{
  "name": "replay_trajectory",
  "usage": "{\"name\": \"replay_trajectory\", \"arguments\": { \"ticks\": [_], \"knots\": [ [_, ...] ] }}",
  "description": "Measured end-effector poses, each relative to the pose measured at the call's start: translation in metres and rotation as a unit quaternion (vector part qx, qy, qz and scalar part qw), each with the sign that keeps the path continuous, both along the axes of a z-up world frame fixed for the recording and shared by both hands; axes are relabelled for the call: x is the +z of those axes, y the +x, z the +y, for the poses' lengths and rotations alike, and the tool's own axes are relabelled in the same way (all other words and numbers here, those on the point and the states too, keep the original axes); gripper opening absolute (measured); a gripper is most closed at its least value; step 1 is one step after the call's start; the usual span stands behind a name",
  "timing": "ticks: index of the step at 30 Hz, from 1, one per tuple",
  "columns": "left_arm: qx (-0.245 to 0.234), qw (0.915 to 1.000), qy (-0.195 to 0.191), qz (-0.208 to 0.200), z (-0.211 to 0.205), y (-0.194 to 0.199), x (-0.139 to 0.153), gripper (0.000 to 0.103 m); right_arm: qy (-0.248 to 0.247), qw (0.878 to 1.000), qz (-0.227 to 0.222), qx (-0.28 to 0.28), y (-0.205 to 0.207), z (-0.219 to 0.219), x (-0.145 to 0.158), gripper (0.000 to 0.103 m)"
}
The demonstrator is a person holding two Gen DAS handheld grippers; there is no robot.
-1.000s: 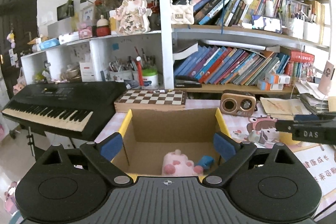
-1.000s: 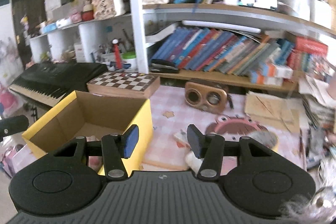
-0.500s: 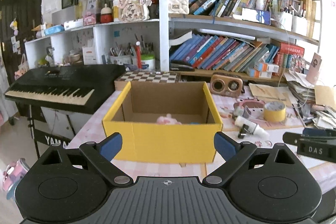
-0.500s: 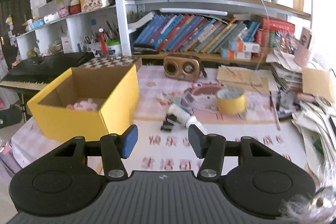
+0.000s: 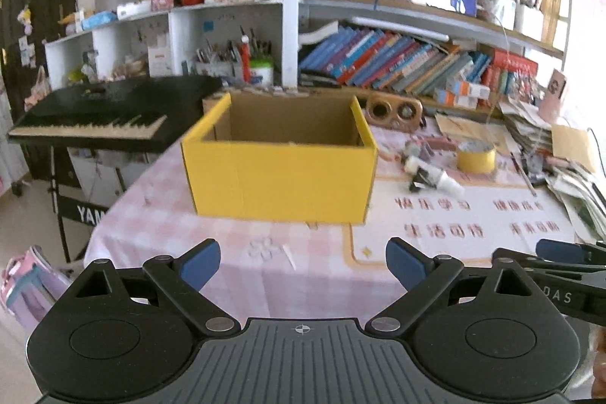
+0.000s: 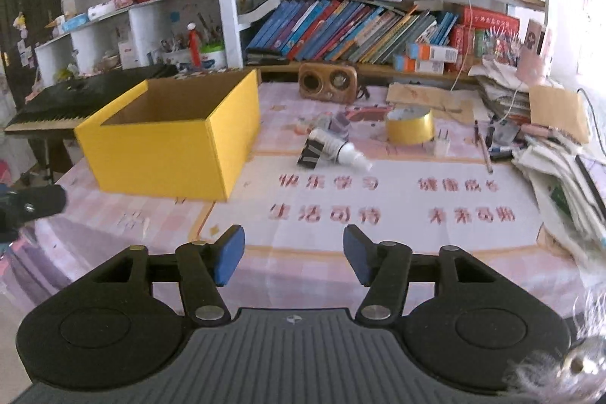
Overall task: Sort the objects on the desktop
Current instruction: 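Withdraw both open tools up out of the yellow box, then move the left tool toward the black binder clip while the right tool approaches the white plug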
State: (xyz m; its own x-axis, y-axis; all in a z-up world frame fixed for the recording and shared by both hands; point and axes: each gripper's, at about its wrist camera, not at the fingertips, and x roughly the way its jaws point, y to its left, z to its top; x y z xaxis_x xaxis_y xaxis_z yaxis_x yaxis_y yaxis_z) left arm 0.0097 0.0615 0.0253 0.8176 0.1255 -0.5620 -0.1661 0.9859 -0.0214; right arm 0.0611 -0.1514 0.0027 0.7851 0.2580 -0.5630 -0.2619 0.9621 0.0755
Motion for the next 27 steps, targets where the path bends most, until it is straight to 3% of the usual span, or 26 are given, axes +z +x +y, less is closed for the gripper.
{"name": "replay_trajectory", "arguments": {
  "ticks": [8,27],
  "knots": [
    [-0.025,0.9994,-0.003,0.023,-0.015,-0.002,-0.012,0.102,-0.004,1.000,0.023,-0.002,-0.017,-0.006,-0.008,0.086],
    [-0.123,0.9906,-0.011,0.060,-0.063,0.035,-0.028,0.103,-0.033,0.993,0.043,-0.102,-0.011,-0.048,-0.021,0.103]
  ]
}}
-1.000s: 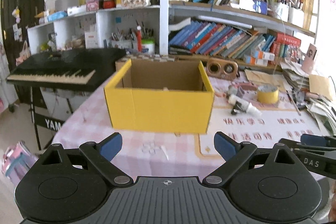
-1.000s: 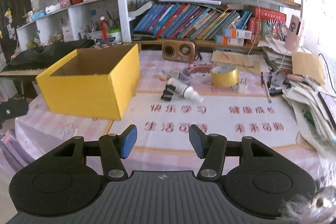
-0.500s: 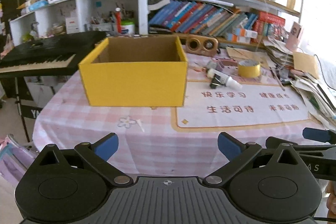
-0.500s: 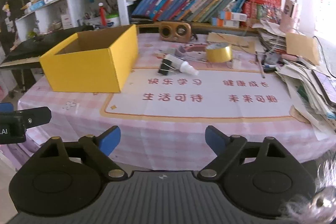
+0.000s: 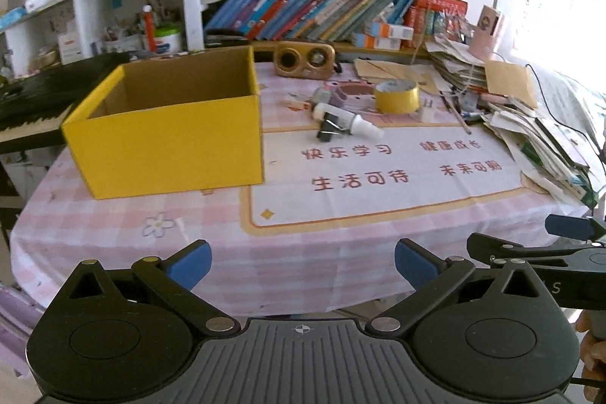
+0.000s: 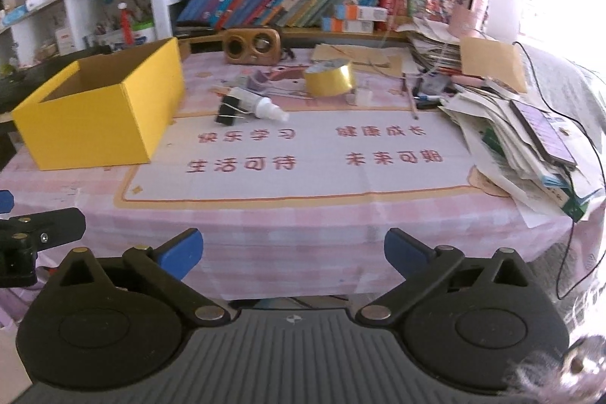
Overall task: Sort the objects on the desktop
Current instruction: 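Move the left tool toward the black binder clip while the right tool approaches the white plug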
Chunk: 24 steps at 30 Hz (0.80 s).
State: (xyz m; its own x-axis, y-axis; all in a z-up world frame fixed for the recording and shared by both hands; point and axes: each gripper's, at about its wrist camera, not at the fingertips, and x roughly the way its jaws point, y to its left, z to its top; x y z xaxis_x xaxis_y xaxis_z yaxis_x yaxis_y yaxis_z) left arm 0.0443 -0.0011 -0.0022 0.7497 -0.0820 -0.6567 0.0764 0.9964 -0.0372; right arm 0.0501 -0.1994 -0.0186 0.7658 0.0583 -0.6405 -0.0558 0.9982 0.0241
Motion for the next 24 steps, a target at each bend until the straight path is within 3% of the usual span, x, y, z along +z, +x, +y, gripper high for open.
{"name": "replay_trajectory", "arguments": {
  "ticks": [13,24],
  "knots": [
    [-0.031,0.9993,-0.017,0.012,-0.040,0.053,-0.005,0.103,-0.015,0.999,0.016,-0.026,0.040,-0.036,-0.001,0.103],
    [-0.015,0.9997,-0.017,0.001,-0.075,0.117,-0.003,0.103,-0.009,0.999,0.019,-0.030,0.111,-0.083,0.001,0.103]
  ]
}}
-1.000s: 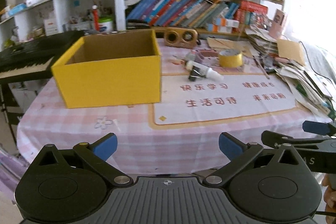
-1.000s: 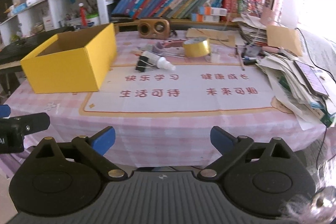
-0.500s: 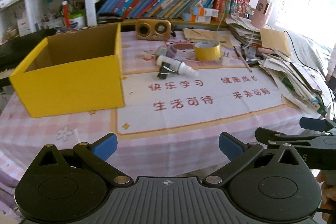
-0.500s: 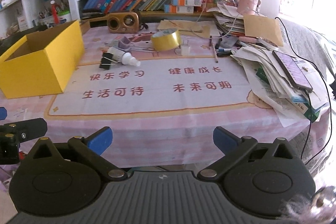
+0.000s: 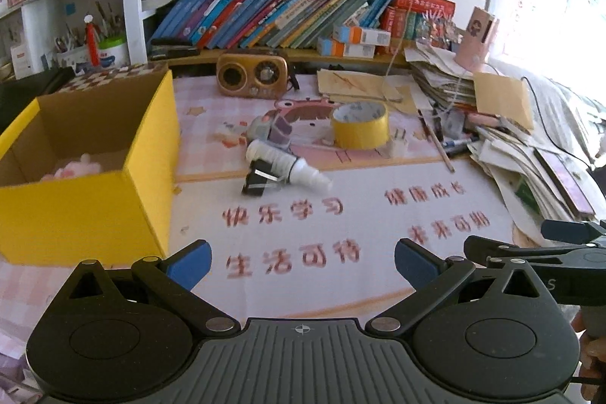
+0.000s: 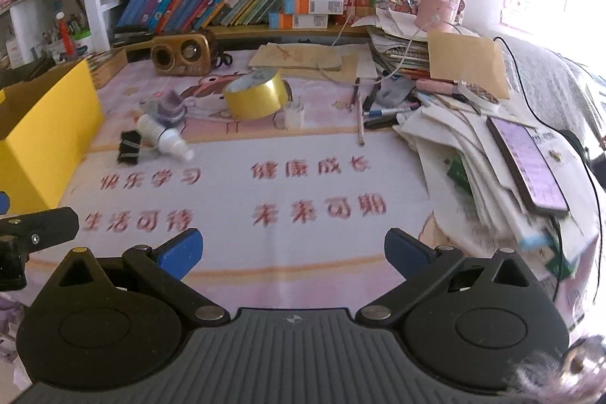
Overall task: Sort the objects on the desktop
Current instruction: 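Move the left tool toward the black binder clip while the right tool approaches the white plug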
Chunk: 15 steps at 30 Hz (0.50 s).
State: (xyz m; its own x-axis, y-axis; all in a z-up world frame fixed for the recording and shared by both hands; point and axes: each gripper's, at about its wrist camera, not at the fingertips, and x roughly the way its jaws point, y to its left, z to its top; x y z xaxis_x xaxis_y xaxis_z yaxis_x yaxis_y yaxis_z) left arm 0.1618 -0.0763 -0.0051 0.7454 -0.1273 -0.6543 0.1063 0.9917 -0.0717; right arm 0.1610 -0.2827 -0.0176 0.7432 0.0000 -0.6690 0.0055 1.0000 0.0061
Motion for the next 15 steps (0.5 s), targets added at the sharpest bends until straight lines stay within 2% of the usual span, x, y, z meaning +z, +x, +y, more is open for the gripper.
{"name": "replay_trajectory", "arguments": {
  "ticks": [15],
  "knots": [
    [0.058,0.9966,0.056,0.012,-0.025,0.068,-0.012,0.102,0.008,0.998,0.009,0.054,0.109,-0.032,-0.018,0.102]
  ]
}}
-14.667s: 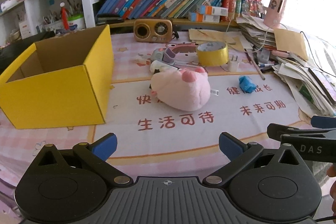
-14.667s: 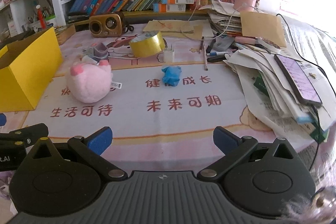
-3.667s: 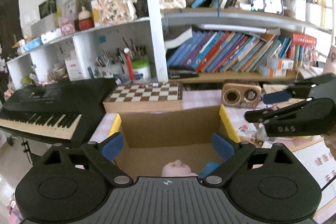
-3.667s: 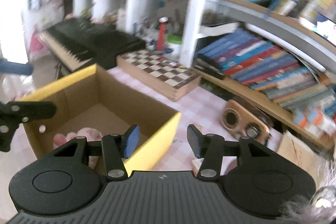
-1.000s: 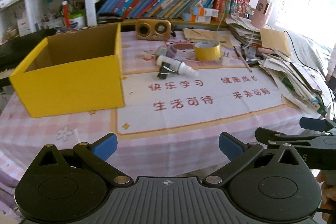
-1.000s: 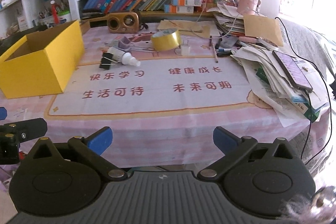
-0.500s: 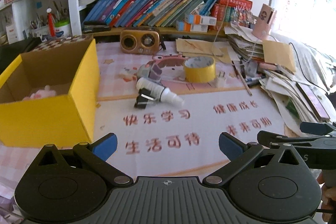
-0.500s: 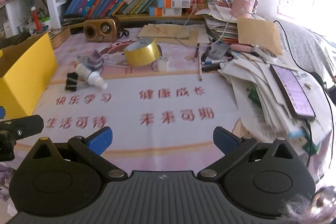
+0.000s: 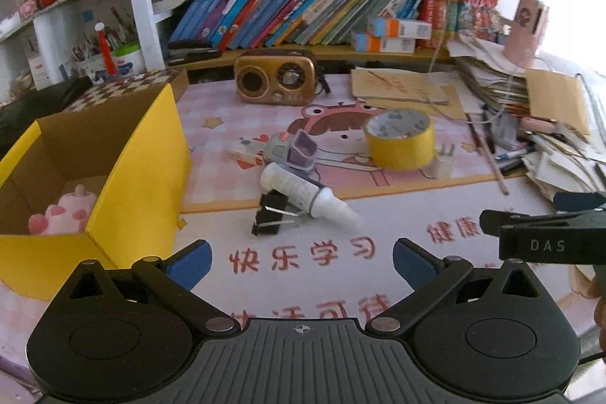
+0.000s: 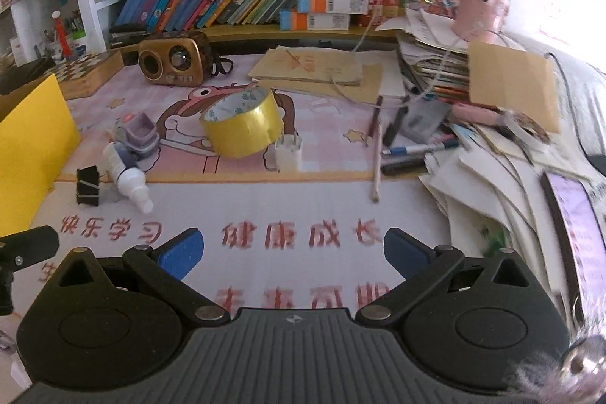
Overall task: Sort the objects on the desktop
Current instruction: 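Move the left tool toward the black binder clip while the right tool approaches the white plug, then close the left tool on the black binder clip while the right tool grasps the white plug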
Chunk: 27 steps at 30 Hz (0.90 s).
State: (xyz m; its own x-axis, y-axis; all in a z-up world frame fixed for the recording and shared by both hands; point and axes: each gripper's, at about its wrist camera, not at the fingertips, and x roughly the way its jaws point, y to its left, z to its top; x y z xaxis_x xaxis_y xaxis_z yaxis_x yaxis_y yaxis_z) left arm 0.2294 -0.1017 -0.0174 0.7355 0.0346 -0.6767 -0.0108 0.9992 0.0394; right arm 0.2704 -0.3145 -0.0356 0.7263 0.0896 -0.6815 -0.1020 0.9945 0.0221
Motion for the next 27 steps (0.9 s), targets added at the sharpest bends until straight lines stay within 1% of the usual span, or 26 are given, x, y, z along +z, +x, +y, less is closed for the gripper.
{"name": "replay_trajectory", "arguments": {
  "ticks": [5,7,8,10,12,16,17,18,20,22,23,24,27],
  "knots": [
    [0.020,0.9996,0.020,0.008,-0.004,0.022,-0.008,0.102,-0.012,0.999,-0.005,0.030,0.038,-0.001,-0.011,0.099],
    [0.025,0.9993,0.024,0.013,-0.006,0.029,-0.012,0.102,-0.015,0.999,-0.008,0.040,0.053,-0.001,-0.017,0.094],
    [0.026,0.9992,0.026,0.016,-0.007,0.032,-0.013,0.102,-0.017,0.999,-0.007,0.043,0.061,0.000,-0.020,0.089],
    [0.028,0.9989,0.031,0.020,-0.009,0.037,-0.016,0.102,-0.018,0.999,-0.001,0.048,0.076,0.002,-0.027,0.084],
    [0.032,0.9987,0.033,0.024,-0.009,0.040,-0.017,0.102,-0.014,0.998,0.007,0.053,0.090,0.004,-0.033,0.075],
    [0.043,0.9981,0.034,0.027,-0.007,0.046,-0.020,0.101,-0.029,0.998,0.005,0.062,0.110,0.013,-0.043,0.068],
    [0.045,0.9980,0.035,0.028,-0.006,0.048,-0.020,0.101,-0.033,0.997,0.004,0.064,0.114,0.014,-0.046,0.065],
    [0.047,0.9979,0.036,0.028,-0.005,0.050,-0.021,0.100,-0.036,0.997,0.004,0.064,0.118,0.015,-0.048,0.059],
    [0.052,0.9976,0.038,0.027,-0.002,0.053,-0.022,0.098,-0.036,0.997,0.010,0.067,0.124,0.014,-0.053,0.050],
    [0.061,0.9969,0.039,0.029,0.001,0.058,-0.024,0.094,-0.022,0.997,0.012,0.072,0.128,0.011,-0.054,0.043],
    [0.066,0.9966,0.039,0.031,0.003,0.061,-0.026,0.092,-0.017,0.997,0.012,0.076,0.129,0.011,-0.054,0.033],
    [0.069,0.9963,0.039,0.034,0.004,0.063,-0.028,0.089,-0.014,0.997,0.013,0.080,0.130,0.010,-0.053,0.027],
    [0.073,0.9956,0.043,0.040,0.005,0.071,-0.035,0.082,-0.010,0.996,0.016,0.082,0.130,0.006,-0.051,0.026]
  ]
}}
